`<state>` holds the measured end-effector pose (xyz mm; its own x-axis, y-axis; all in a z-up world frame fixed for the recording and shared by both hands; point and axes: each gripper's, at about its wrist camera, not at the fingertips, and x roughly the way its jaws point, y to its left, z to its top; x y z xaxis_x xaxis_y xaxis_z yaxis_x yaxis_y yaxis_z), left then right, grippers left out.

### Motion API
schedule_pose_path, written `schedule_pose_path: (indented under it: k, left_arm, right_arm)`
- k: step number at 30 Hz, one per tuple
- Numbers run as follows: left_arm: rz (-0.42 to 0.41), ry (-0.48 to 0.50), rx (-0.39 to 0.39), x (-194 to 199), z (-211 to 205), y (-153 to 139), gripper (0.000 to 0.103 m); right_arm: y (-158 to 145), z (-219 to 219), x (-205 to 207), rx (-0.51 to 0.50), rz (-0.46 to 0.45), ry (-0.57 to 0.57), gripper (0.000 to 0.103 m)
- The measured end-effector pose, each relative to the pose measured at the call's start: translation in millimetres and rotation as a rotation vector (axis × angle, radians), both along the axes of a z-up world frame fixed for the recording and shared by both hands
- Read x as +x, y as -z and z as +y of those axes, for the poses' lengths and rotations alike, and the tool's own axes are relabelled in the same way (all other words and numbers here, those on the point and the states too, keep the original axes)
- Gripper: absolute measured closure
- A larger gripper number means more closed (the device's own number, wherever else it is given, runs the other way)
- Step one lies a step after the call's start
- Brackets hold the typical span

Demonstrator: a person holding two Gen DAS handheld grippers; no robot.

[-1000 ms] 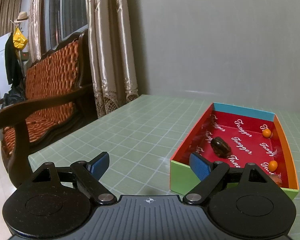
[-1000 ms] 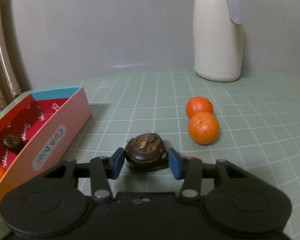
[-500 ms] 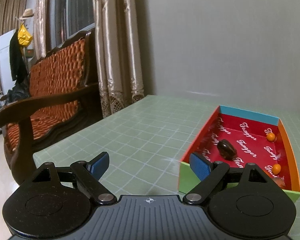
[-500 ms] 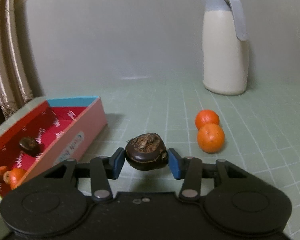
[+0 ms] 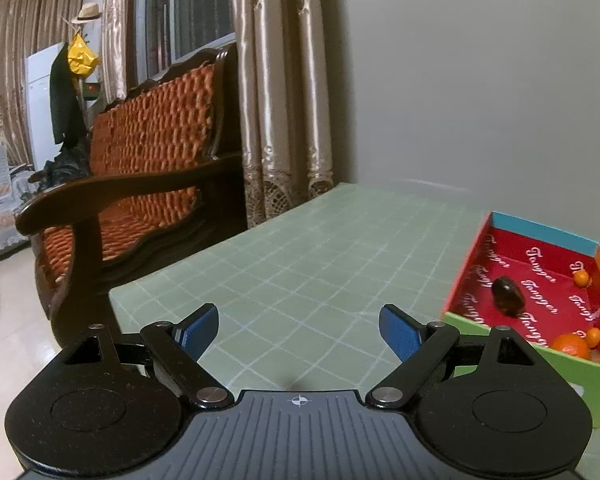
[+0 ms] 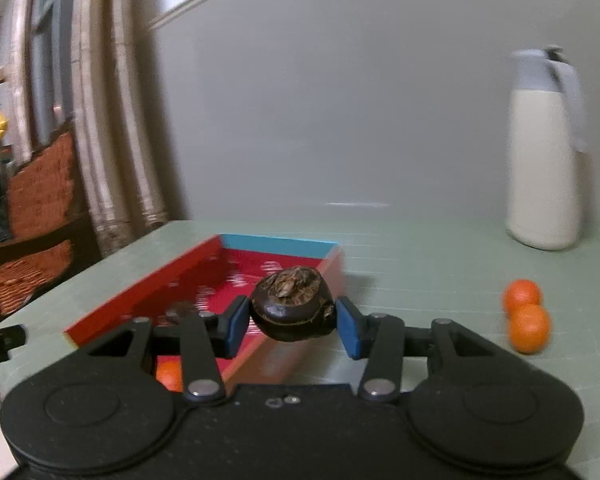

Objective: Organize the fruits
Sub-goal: 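Carry the dark brown fruit with the right tool into the box and open, then move the left tool to the tangerines and close on the nearer one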

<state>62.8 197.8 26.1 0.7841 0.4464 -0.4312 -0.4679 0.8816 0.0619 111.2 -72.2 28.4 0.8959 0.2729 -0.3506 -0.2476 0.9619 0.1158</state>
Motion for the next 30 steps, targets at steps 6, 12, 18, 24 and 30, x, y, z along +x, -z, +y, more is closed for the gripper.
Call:
schedule_pose_path:
  k: [6, 12, 18, 24, 30]
  left_arm:
    - [0.006, -0.024, 0.002, -5.1, 12.0, 2.3, 0.016]
    - [0.009, -0.038, -0.022, -6.8, 21.4, 3.3, 0.016]
    - [0.001, -0.022, -0.026, -5.6, 14.5, 0.7, 0.016]
    - [-0.004, 0.025, -0.007, -0.2, -8.5, -3.2, 0.016]
    - [-0.027, 0.108, 0.013, 5.8, -45.0, -9.1, 0.016]
  right_arm:
    - [6.3, 27.6, 3.2, -0.040, 0.016, -0.093, 0.057]
    - [8.9, 40.7, 2.9, -0.096, -0.002, -0.107, 0.056]
    - [6.8, 37.2, -10.3, -0.086, -0.046, -0.113, 0.035]
    - [0.0, 22.9, -15.7, -0.064, -0.080, -0.087, 0.034]
    - [-2.8, -7.4, -20.7, -0.039, -0.081, 0.000, 0.031]
